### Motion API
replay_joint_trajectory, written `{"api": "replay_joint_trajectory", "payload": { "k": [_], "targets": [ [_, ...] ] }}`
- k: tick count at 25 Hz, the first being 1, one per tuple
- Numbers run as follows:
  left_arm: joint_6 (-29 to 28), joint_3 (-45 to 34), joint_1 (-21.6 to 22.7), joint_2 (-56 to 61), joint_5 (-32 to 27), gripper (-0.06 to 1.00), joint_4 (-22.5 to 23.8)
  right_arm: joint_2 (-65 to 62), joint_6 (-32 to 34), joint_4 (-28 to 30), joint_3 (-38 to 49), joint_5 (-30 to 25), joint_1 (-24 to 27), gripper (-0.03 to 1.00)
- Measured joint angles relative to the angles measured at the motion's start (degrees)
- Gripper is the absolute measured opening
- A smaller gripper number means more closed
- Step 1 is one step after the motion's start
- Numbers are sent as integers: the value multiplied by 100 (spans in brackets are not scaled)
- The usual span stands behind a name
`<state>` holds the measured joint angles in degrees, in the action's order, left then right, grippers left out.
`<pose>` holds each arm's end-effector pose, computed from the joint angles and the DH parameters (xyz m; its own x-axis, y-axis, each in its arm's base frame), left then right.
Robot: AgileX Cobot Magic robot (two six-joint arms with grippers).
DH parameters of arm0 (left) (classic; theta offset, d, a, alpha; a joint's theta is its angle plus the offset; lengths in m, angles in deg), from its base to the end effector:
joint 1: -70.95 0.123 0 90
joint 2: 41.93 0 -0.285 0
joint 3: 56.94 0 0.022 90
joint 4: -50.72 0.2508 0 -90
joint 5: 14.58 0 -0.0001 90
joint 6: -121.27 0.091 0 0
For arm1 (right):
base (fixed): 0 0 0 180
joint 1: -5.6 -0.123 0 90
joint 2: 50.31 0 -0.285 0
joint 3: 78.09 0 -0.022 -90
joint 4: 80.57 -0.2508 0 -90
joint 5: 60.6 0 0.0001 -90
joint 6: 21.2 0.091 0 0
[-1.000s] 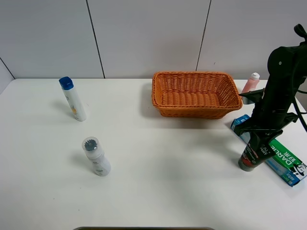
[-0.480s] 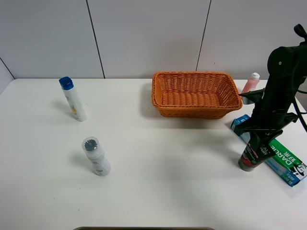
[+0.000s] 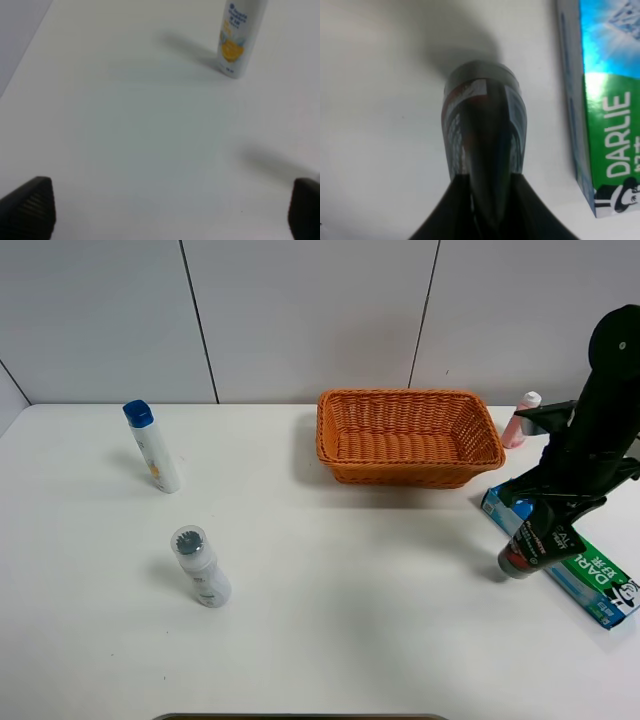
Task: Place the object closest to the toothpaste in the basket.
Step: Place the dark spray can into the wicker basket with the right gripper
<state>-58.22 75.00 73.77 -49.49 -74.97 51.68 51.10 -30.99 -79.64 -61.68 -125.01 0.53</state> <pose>-0.0063 0.0010 0.2803 -0.4389 -0.0044 -0.8985 -0.0547 0.9983 0.0218 0.2838 0.0238 0.2139 -0.9639 -0.2631 0.0408 -0.2636 0.9646 -0.0075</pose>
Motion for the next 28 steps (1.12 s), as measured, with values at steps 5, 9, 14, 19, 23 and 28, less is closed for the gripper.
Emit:
{"api": "replay_joint_trajectory", "payload": {
  "k": [5, 9, 14, 19, 23, 28],
  "targets": [
    [0, 0, 0, 0, 0, 94, 0, -547, 18, -93, 0, -20, 0, 19],
    [0, 0, 0, 0, 0, 94, 0, -882, 44, -161, 0, -28, 0, 19],
    [0, 0, 0, 0, 0, 94, 0, -974, 45, -245, 0, 10, 0, 19],
    [0, 0, 0, 0, 0, 94, 0, -974, 45, -250, 0, 262, 0, 19],
    [0, 0, 0, 0, 0, 94, 0, -967, 51, -294, -126, 344, 0, 19],
    [0, 0, 0, 0, 0, 94, 0, -755, 45, -475, -1004, 414, 0, 19]
  ]
}}
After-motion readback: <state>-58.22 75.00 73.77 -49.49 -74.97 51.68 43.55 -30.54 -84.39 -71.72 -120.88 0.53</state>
